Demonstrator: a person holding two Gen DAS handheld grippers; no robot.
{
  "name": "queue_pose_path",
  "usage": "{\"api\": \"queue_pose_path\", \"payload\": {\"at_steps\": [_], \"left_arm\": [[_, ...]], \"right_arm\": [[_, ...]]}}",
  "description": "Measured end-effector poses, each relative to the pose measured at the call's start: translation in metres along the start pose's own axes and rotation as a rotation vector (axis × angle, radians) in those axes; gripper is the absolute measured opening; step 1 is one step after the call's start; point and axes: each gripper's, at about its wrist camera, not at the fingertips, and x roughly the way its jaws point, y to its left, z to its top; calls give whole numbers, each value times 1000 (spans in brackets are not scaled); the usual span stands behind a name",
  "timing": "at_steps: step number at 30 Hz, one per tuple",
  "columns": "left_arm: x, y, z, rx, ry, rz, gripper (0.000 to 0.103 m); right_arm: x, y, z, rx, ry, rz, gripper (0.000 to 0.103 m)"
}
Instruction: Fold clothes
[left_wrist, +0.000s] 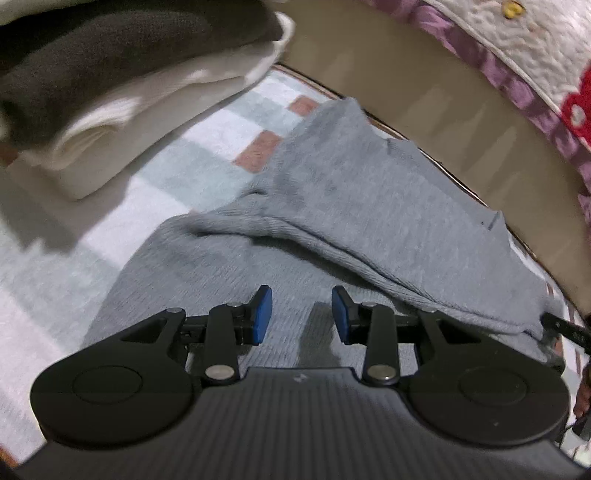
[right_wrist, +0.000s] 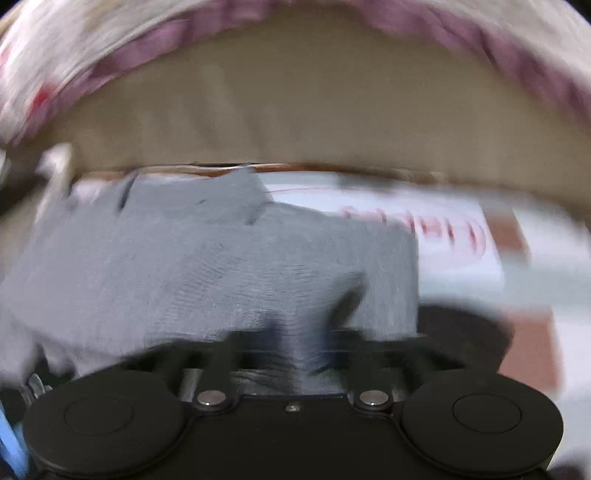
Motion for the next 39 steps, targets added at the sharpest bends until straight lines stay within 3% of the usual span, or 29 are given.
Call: {"api": "queue_pose_path", "payload": {"at_steps": [3,6,9,10,11,14,16,19,21,25,29,33,39], "left_arm": [[-29,1,8,8,-35,7,35],[-61,2,12,101,-43,74,40],[-89,25,4,92,-14,99,44],[-97,36,-4,61,-1,95,45],[-105,48,-11,29,12,92,46],[-122,84,-40,-44,68,162,46],[-133,104,-58,-87,94,236,46],[-169,128,-65,-212,21,211,46],[-192,133,-65,-240,-48,170,47],[-185,132,-75,-206,30,140,52],[-164,132,-92,-205,123,144,52],[-172,137,-95,-222,73,198,52],[-167,144,-99,-283,110,123,52]], "right_arm": [[-17,-5,4,-7,-42,-57,7],[-6,-2,-1,-107,32,-197,8],[-17,15,-3,-146,42,-204,21],[-24,21,-2,-145,32,-189,40],[-34,29,-1,-140,25,-148,50],[-60,58,5,-159,20,12,50],[-67,82,10,-165,82,191,51],[-71,126,10,-177,193,454,52],[-77,163,2,-226,263,588,52],[-98,240,-22,-392,401,809,57],[-125,294,-58,-644,434,851,62],[-150,330,-95,-860,422,855,63],[-161,350,-140,-1029,436,880,63]]}}
